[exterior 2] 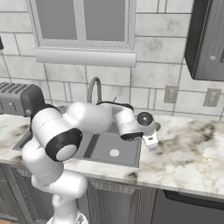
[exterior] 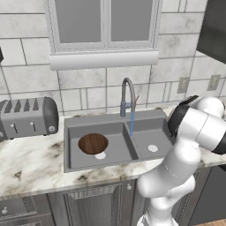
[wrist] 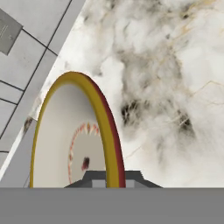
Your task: Rinse each bowl for a few seconds and place them down in the sink or on the counter.
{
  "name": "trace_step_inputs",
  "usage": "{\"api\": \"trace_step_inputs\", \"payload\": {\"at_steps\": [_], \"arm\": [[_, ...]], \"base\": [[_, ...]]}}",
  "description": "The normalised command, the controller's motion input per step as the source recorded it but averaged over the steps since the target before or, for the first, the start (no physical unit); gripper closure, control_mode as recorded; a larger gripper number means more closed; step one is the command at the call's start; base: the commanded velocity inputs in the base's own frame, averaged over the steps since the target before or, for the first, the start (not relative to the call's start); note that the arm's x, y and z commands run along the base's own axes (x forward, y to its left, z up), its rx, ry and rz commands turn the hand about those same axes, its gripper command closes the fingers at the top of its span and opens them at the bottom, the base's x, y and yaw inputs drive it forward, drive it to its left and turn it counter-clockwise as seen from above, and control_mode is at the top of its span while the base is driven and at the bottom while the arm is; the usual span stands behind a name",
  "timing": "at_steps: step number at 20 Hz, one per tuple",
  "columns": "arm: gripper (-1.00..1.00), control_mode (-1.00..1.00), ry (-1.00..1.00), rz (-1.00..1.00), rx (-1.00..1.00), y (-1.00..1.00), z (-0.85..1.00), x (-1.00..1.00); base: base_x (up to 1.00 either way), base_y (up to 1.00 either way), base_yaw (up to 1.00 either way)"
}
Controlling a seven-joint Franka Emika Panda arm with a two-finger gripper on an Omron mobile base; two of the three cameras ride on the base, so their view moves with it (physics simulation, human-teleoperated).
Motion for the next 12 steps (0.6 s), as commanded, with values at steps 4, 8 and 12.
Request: {"api": "trace_step_inputs", "payload": {"at_steps": [4, 8, 12], "arm": [[1.00, -1.00, 0.04, -0.07, 0.02, -0.20, -0.07, -0.11], [1.00, -1.00, 0.02, -0.05, 0.03, -0.13, -0.16, -0.11], [1.00, -1.00, 0.01, -0.02, 0.04, -0.17, -0.24, -0.07]], "base": [[0.00, 0.00, 0.00], [0.00, 0.00, 0.00], [0.00, 0.00, 0.00]]}}
